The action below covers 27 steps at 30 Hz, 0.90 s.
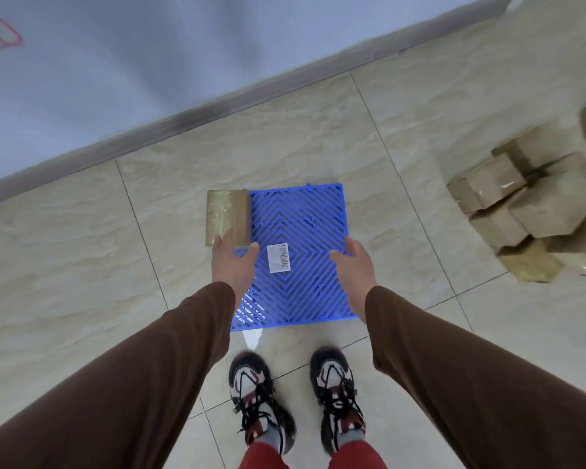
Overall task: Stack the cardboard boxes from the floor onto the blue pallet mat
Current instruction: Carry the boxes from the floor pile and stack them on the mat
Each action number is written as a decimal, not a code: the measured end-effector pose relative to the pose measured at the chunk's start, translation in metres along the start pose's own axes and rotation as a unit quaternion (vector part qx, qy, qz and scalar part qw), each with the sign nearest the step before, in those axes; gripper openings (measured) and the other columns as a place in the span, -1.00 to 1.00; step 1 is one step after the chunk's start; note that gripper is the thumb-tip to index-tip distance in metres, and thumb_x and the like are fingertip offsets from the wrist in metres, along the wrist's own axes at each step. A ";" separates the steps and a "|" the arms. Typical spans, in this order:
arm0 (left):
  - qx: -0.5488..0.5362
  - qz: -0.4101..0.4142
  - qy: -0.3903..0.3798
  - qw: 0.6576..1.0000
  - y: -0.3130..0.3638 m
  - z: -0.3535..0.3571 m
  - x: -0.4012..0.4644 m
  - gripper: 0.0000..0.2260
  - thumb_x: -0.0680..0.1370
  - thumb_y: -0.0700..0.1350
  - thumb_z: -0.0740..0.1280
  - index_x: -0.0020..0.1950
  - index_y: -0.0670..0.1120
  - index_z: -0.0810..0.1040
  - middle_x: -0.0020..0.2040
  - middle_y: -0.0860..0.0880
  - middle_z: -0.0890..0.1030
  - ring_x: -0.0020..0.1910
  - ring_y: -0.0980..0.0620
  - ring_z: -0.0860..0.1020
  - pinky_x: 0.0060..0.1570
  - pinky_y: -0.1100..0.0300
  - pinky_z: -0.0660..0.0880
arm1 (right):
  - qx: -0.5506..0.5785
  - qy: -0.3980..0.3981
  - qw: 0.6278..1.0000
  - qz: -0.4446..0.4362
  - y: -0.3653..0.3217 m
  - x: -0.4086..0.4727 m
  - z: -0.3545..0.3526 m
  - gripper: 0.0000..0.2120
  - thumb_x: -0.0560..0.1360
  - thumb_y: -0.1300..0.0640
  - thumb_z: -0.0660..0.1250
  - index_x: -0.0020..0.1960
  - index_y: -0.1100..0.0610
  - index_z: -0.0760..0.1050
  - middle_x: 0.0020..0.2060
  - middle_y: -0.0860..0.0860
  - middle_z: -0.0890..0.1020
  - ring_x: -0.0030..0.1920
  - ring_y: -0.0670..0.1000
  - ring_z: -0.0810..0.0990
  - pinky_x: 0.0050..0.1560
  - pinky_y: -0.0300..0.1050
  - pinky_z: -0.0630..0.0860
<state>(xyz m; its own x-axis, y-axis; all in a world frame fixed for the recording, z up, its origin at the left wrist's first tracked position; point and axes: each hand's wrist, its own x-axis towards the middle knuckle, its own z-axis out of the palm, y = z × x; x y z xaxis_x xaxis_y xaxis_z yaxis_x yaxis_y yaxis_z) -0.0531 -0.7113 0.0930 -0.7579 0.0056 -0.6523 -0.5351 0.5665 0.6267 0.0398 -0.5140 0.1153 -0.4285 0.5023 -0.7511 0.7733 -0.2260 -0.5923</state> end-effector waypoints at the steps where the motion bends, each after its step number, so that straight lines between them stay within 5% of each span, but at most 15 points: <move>1: -0.003 0.001 -0.015 1.000 0.012 0.010 -0.010 -0.28 0.54 0.14 0.38 0.63 0.02 0.16 0.65 -0.04 0.10 0.59 -0.07 0.18 0.51 -0.10 0.26 | 0.010 0.014 1.000 -0.002 -0.003 -0.005 -0.021 -0.49 0.63 0.18 0.29 0.56 0.11 0.29 0.50 0.06 0.40 0.37 0.00 0.45 0.34 -0.07 0.39; 10: 0.046 0.085 -0.114 0.989 0.110 0.169 -0.098 -0.34 0.58 0.08 0.38 0.60 -0.05 0.23 0.63 -0.05 0.18 0.60 -0.02 0.16 0.55 -0.07 0.18 | 0.105 0.100 0.989 0.002 0.013 -0.009 -0.210 -0.54 0.60 0.11 0.29 0.49 0.03 0.37 0.42 -0.04 0.45 0.30 -0.02 0.47 0.30 -0.08 0.36; 15: 0.034 0.026 -0.118 0.992 0.139 0.263 -0.167 -0.34 0.51 0.17 0.40 0.56 0.04 0.29 0.56 -0.22 0.31 0.52 -0.21 0.31 0.48 -0.23 0.26 | 0.130 0.096 0.987 0.027 0.043 -0.009 -0.322 -0.55 0.60 0.07 0.29 0.48 0.00 0.37 0.34 -0.09 0.47 0.27 -0.01 0.48 0.34 0.01 0.42; 21: 0.048 0.035 -0.159 0.985 0.177 0.368 -0.217 -0.38 0.60 0.09 0.34 0.61 0.02 0.21 0.59 -0.04 0.26 0.54 -0.01 0.27 0.46 0.11 0.24 | 0.160 0.123 0.979 0.038 0.045 0.015 -0.429 -0.62 0.51 0.05 0.32 0.32 0.00 0.47 0.16 -0.08 0.52 0.05 0.03 0.51 0.07 -0.04 0.43; 25: 0.060 0.038 -0.192 0.979 0.207 0.413 -0.227 -0.43 0.62 0.07 0.32 0.59 0.03 0.22 0.49 -0.03 0.34 0.32 0.06 0.48 0.19 0.30 0.34 | 0.179 0.138 0.973 0.046 0.042 0.038 -0.466 -0.76 0.53 0.08 0.32 0.19 -0.05 0.45 0.22 0.02 0.56 0.05 0.04 0.52 0.12 0.02 0.48; 27: 0.072 0.045 -0.196 0.977 0.221 0.427 -0.226 -0.42 0.62 0.08 0.32 0.60 0.03 0.21 0.53 -0.07 0.32 0.45 0.02 0.38 0.30 0.21 0.30 | 0.187 0.129 0.973 0.047 0.037 0.048 -0.480 -0.68 0.56 0.10 0.30 0.30 -0.01 0.43 0.22 0.01 0.53 0.09 0.03 0.52 0.18 0.03 0.48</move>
<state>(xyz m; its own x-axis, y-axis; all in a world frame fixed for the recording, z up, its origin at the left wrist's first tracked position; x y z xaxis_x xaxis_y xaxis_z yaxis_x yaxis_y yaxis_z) 0.1589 -0.2354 0.1966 -0.5837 0.3589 -0.7284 -0.3943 0.6589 0.6406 0.2722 -0.0971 0.1971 -0.1951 0.6458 -0.7382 0.5595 -0.5449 -0.6246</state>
